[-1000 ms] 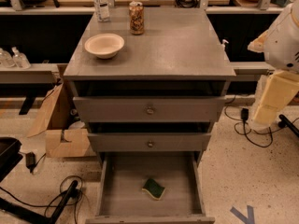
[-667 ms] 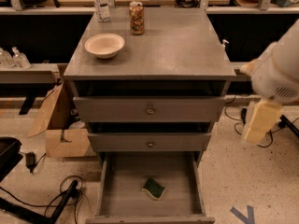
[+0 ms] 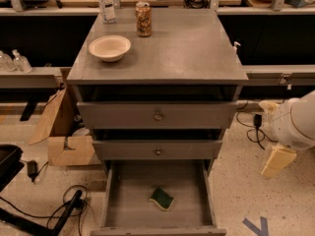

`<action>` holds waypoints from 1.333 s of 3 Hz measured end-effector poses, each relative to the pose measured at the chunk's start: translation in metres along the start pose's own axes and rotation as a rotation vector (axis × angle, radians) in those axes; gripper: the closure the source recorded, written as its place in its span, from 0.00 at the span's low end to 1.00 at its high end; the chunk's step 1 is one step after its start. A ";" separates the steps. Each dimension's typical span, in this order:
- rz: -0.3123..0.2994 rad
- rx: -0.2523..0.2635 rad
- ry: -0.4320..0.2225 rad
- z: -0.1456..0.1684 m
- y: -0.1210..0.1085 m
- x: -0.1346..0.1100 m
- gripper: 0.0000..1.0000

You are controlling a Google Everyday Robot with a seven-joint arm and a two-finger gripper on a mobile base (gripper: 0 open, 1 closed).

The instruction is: Pick sponge from bottom drawer and place on counter

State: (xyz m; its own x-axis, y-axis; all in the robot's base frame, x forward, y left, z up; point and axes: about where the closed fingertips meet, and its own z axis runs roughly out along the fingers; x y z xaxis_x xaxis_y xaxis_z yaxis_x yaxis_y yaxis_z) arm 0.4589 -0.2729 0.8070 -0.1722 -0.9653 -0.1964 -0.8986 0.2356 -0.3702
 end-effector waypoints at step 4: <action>0.074 0.080 -0.146 0.095 0.011 0.008 0.00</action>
Offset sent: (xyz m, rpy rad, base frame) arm 0.0228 -0.0072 -0.0104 0.0417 -0.1003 -0.0155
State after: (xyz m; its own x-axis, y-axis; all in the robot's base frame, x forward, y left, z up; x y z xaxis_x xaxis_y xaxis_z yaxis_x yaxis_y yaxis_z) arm 0.4861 -0.2676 0.7152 -0.1708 -0.9196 -0.3537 -0.8498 0.3192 -0.4196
